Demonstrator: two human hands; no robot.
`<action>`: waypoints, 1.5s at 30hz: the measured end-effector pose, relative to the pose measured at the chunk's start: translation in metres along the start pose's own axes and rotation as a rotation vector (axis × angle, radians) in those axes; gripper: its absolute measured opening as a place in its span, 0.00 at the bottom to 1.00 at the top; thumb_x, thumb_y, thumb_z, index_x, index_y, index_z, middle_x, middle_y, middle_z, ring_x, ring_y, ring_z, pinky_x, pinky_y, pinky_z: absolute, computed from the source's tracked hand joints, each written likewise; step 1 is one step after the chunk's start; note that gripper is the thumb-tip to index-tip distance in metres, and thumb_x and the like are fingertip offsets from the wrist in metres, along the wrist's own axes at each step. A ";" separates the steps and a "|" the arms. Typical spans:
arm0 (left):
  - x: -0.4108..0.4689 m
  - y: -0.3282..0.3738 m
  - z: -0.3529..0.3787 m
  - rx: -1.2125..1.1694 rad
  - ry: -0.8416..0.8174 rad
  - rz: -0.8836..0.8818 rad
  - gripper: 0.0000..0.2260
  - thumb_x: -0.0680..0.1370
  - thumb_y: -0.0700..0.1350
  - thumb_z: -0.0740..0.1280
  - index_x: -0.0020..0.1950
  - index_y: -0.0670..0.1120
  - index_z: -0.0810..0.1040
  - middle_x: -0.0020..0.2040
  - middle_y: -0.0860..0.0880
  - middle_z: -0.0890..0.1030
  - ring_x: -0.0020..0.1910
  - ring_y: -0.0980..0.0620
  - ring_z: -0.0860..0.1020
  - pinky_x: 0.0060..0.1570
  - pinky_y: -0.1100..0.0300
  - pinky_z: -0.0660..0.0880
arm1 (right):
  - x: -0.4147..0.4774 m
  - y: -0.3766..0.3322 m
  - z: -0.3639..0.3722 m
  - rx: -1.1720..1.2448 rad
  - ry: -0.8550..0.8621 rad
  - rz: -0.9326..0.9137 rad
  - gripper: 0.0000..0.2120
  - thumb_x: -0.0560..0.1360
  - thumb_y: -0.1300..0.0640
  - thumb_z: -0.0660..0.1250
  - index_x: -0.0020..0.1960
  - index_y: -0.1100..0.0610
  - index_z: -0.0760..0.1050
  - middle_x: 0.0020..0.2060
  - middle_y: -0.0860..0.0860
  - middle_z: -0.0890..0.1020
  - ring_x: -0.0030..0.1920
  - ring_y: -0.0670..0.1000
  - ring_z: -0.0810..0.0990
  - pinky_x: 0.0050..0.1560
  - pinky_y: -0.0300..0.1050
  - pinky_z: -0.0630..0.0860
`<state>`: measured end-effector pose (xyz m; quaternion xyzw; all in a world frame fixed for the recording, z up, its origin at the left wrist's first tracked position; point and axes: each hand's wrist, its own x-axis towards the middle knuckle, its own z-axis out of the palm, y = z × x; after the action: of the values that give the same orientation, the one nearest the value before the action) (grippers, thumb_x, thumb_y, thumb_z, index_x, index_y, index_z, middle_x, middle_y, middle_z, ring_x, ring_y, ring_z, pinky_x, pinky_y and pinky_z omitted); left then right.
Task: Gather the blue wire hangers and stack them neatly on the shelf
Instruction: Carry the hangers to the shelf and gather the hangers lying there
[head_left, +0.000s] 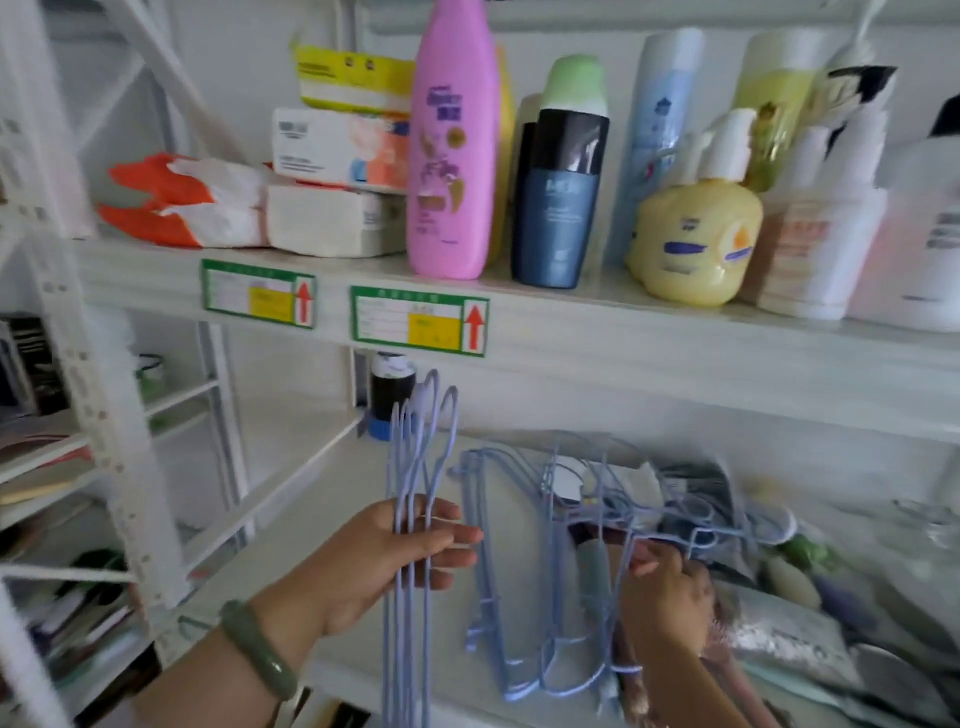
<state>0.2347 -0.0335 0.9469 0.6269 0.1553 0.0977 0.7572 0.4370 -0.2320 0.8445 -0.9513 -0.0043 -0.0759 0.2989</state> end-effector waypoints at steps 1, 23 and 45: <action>0.011 0.000 0.004 0.017 -0.011 -0.001 0.06 0.77 0.33 0.62 0.49 0.41 0.76 0.40 0.47 0.87 0.38 0.51 0.86 0.33 0.61 0.80 | 0.004 0.009 -0.001 -0.038 0.032 0.076 0.19 0.71 0.53 0.65 0.60 0.59 0.72 0.59 0.63 0.75 0.60 0.61 0.72 0.61 0.51 0.69; 0.119 0.006 0.013 -0.164 -0.090 0.046 0.08 0.79 0.35 0.58 0.55 0.41 0.75 0.47 0.42 0.82 0.40 0.50 0.84 0.39 0.59 0.83 | -0.069 -0.095 -0.009 0.361 0.264 -0.573 0.15 0.68 0.66 0.64 0.53 0.62 0.81 0.39 0.58 0.84 0.40 0.50 0.80 0.39 0.37 0.72; 0.125 0.002 -0.014 -0.246 -0.086 0.068 0.06 0.78 0.35 0.61 0.48 0.39 0.77 0.35 0.45 0.86 0.36 0.50 0.86 0.36 0.58 0.83 | -0.013 -0.023 0.013 -0.161 -0.008 0.075 0.14 0.74 0.55 0.60 0.48 0.62 0.80 0.47 0.58 0.82 0.46 0.57 0.80 0.41 0.43 0.73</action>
<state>0.3465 0.0221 0.9322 0.5380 0.0881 0.1146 0.8304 0.4251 -0.2055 0.8451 -0.9720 0.0362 -0.0610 0.2239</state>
